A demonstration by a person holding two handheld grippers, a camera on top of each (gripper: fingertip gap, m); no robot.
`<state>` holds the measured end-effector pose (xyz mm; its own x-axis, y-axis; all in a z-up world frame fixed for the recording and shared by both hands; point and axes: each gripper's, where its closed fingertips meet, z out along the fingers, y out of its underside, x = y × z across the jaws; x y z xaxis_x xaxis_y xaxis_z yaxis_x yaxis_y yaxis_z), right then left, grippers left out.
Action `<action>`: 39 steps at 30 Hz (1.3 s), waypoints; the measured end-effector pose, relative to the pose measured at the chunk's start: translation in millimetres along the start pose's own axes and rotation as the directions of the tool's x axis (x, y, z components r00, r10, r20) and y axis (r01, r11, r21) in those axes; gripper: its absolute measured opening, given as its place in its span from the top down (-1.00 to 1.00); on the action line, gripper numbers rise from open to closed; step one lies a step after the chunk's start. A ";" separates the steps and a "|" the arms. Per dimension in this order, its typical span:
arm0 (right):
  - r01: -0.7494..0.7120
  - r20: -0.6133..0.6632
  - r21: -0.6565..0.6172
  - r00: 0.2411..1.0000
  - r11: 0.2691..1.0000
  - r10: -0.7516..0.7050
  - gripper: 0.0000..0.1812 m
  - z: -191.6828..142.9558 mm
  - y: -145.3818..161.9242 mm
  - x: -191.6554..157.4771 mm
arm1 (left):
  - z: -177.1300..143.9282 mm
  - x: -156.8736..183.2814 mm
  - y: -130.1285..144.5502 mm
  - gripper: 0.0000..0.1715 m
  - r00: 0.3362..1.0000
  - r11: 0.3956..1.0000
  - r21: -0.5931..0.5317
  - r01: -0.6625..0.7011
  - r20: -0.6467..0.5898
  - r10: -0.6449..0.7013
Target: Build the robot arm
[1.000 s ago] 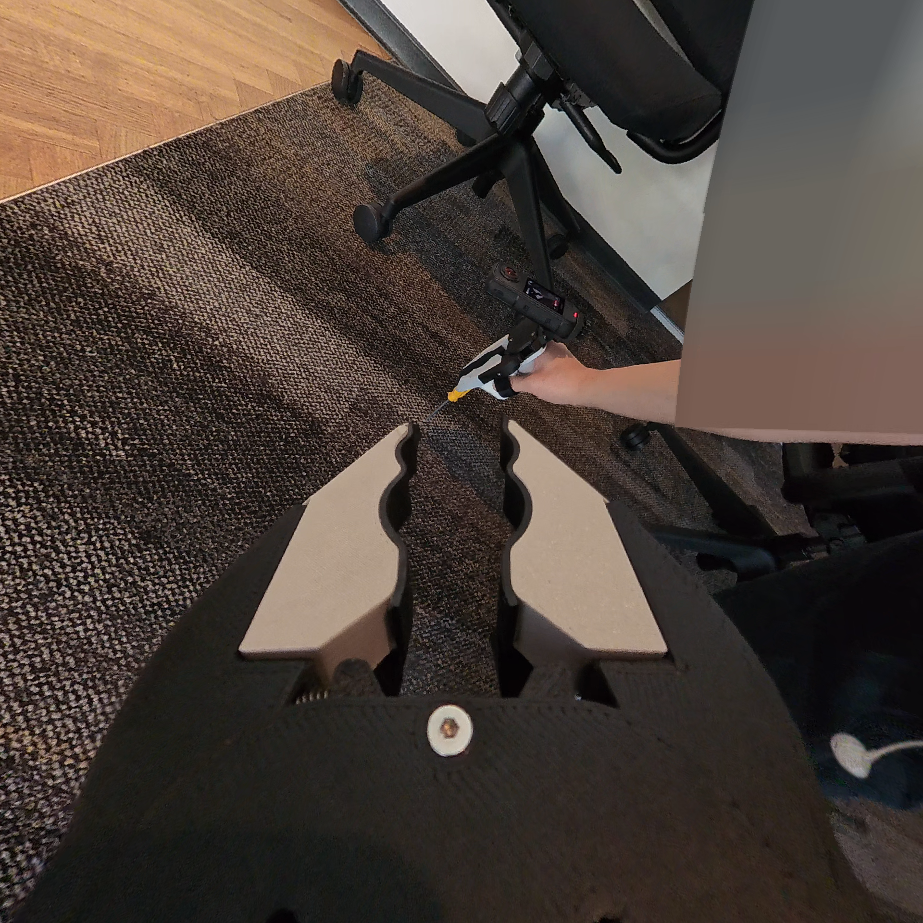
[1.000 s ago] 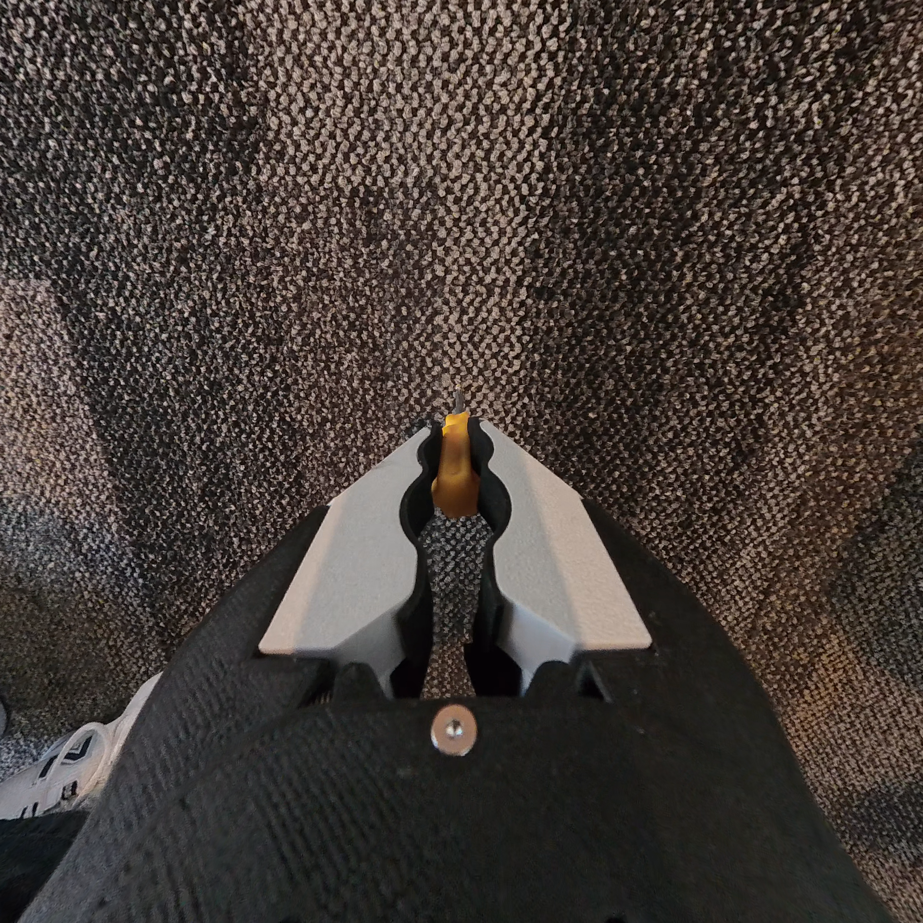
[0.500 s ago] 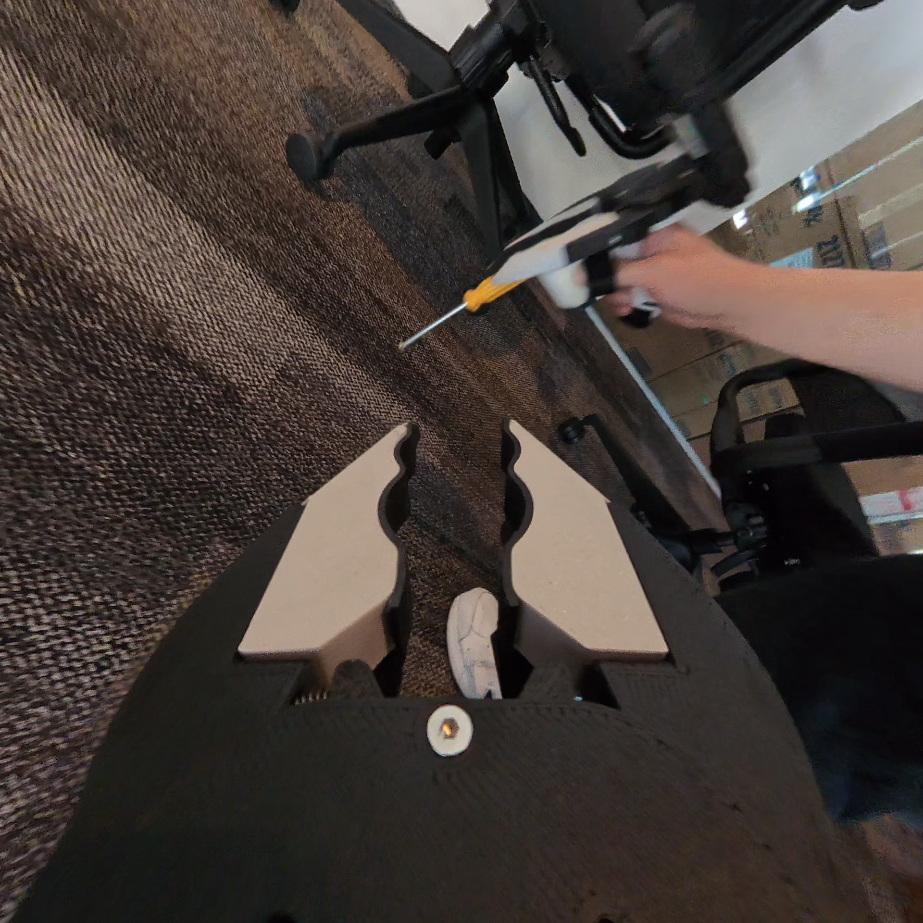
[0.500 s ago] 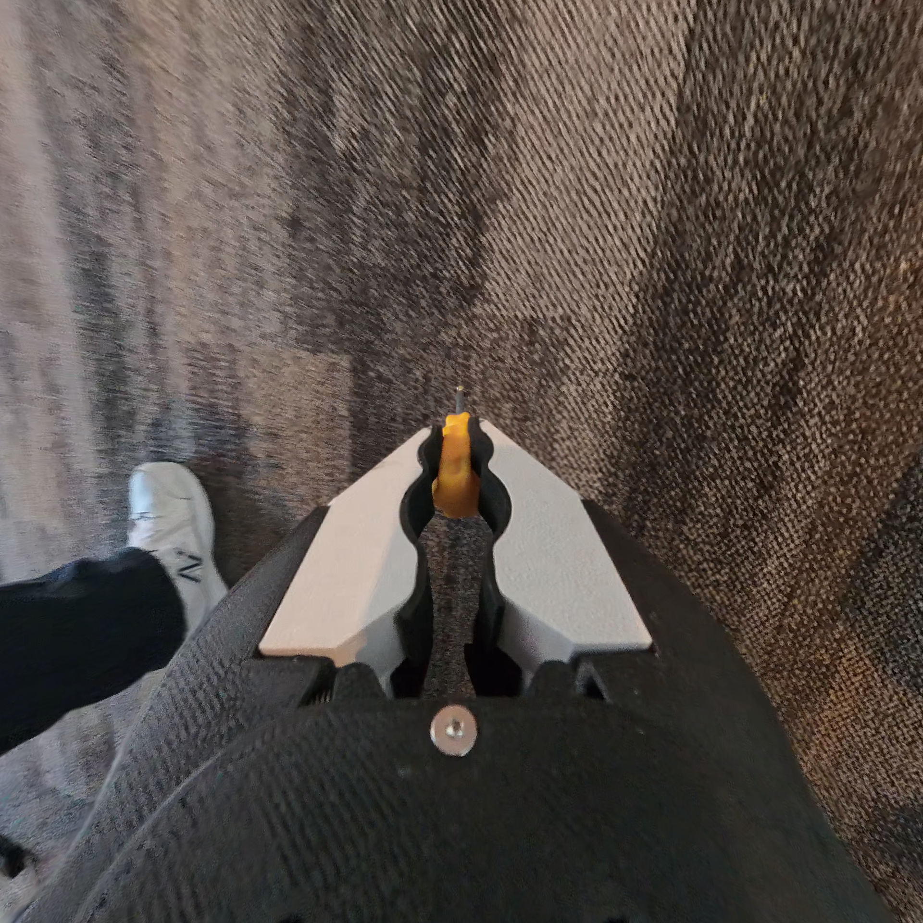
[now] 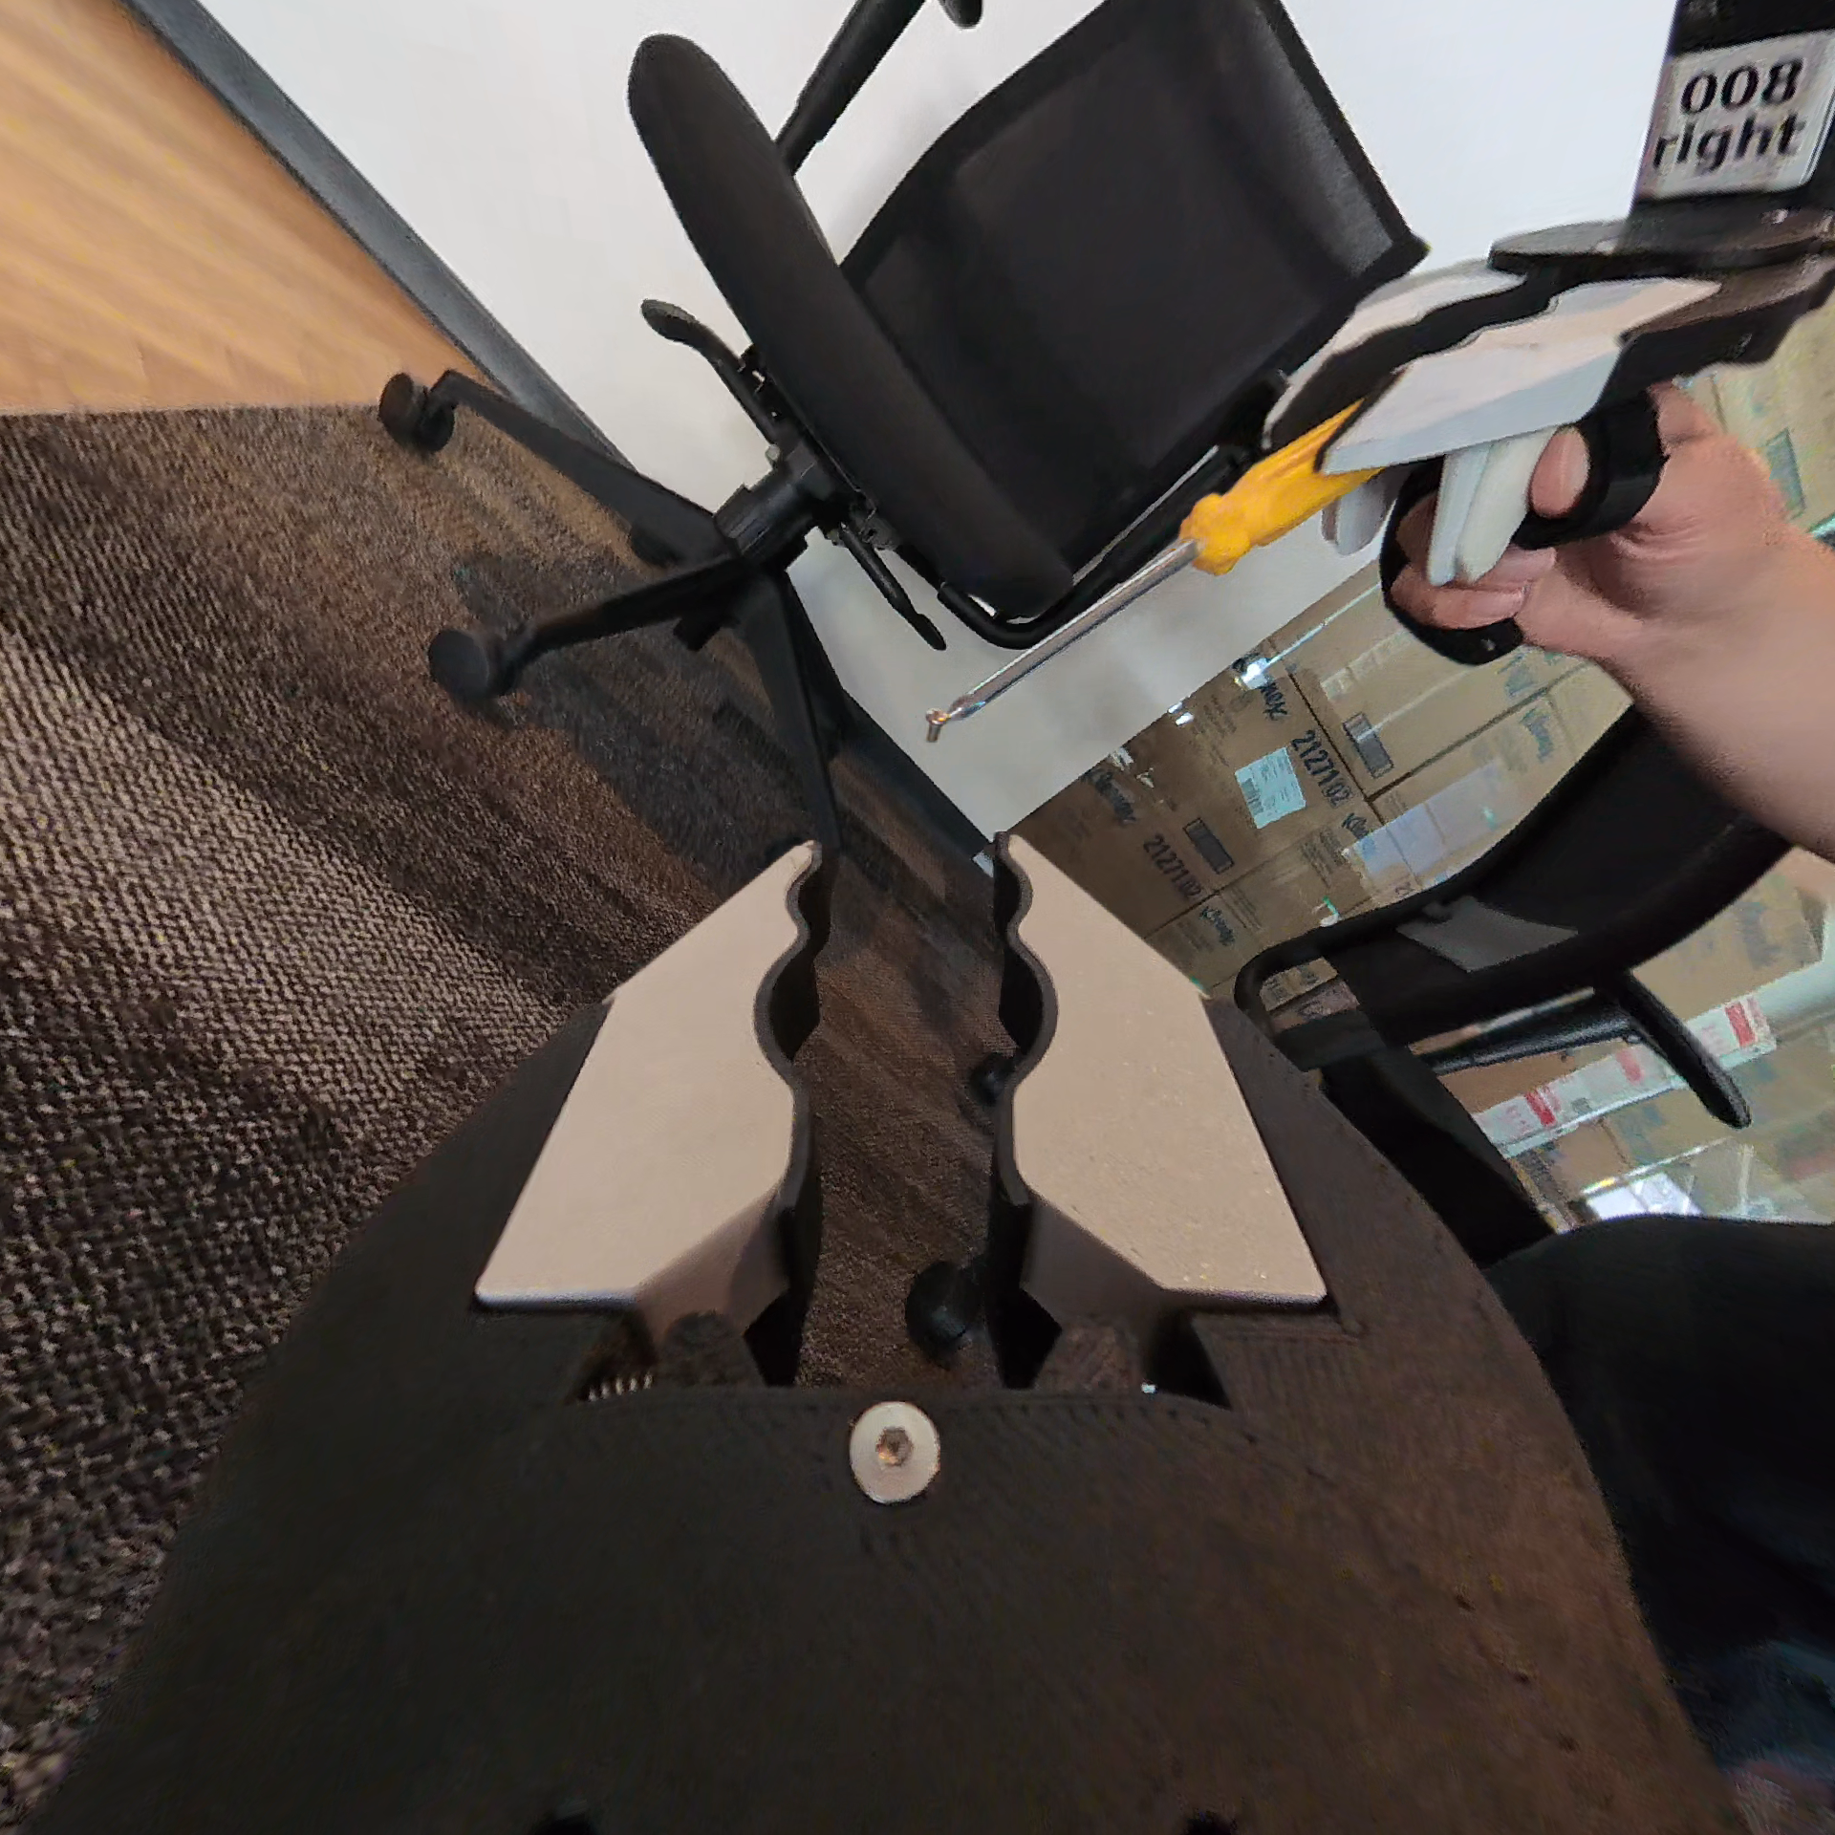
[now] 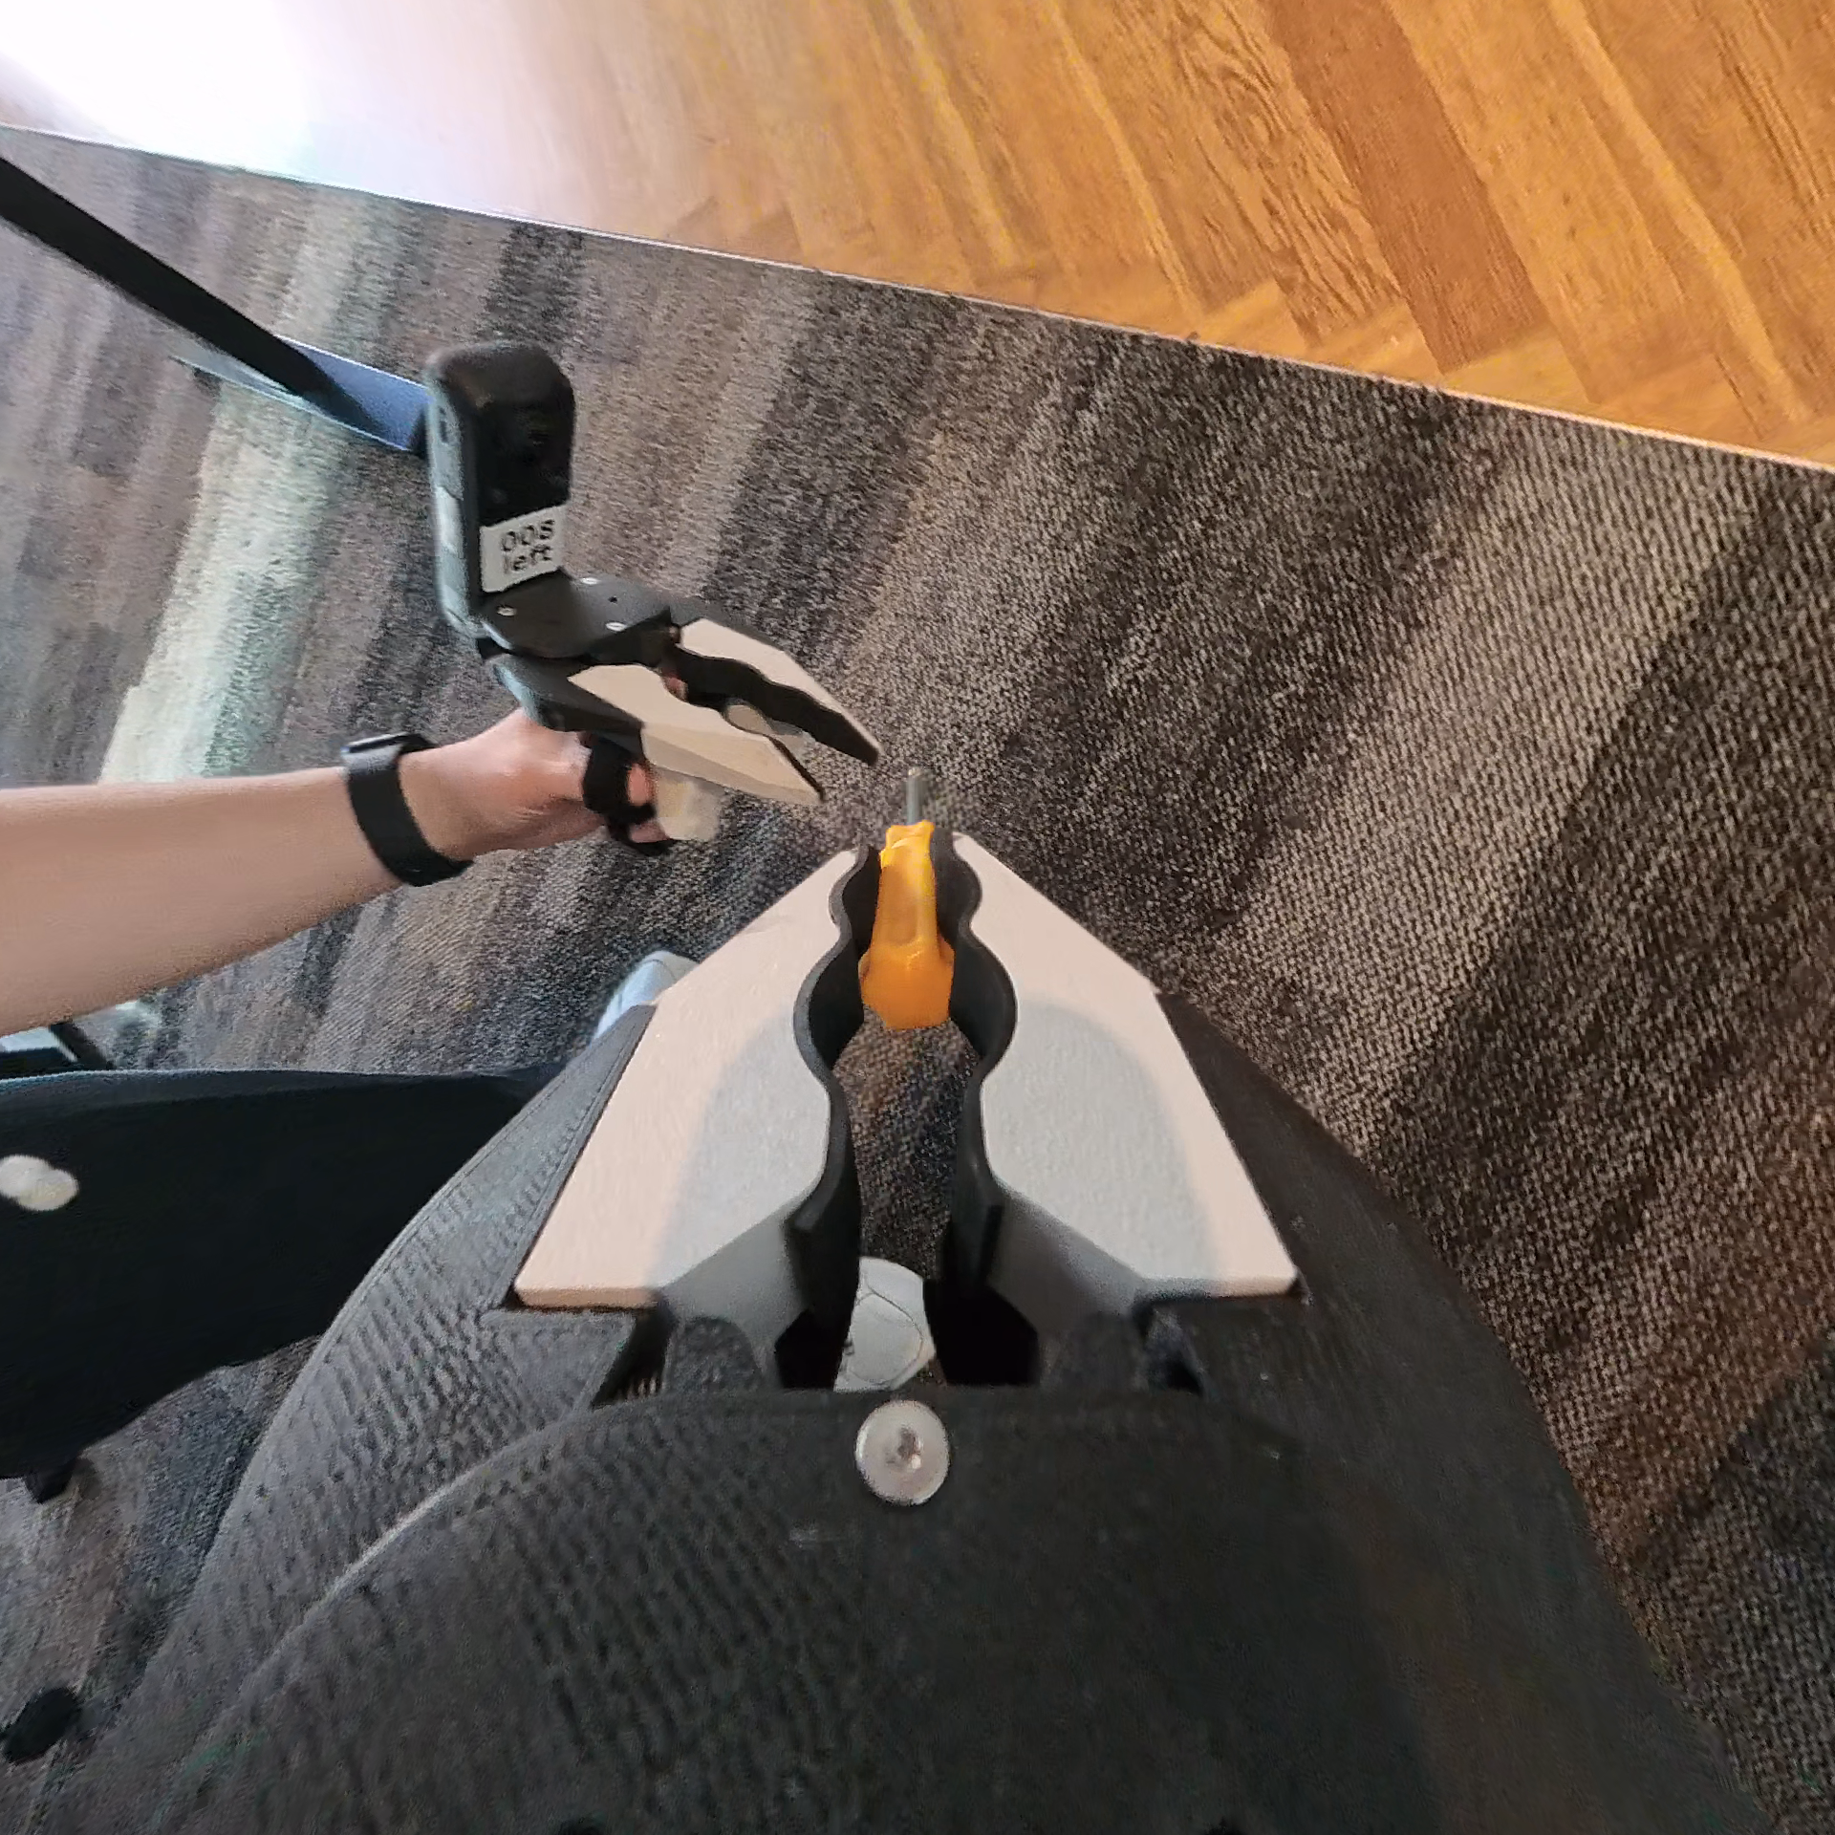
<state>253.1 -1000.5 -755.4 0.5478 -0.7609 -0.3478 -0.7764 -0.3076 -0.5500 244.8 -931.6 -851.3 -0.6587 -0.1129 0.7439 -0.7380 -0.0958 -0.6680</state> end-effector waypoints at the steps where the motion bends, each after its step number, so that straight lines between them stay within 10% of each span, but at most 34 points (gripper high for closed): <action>1: 0.007 0.016 0.002 1.000 1.000 -0.008 0.88 -1.2 -5.0 -7.8 | -1.4 3.4 -2.1 0.63 1.000 1.000 -0.001 -0.019 -0.008 0.019; 17: 0.126 0.140 -0.027 0.983 0.992 -0.121 0.88 -32.4 -35.4 -77.4 | -29.3 71.8 -31.4 0.68 0.967 0.993 0.005 -0.118 -0.228 0.116; 39: 0.155 0.143 -0.050 0.979 0.987 -0.147 0.87 -30.6 -34.1 -87.7 | -33.4 79.0 -33.9 0.84 0.957 0.979 0.006 -0.201 -0.214 0.198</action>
<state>222.0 -940.8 -682.8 0.6948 -0.6179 -0.3680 -0.6964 -0.4501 -0.5590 212.9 -904.2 -769.2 -0.8077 0.0845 0.5835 -0.5892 -0.0774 -0.8043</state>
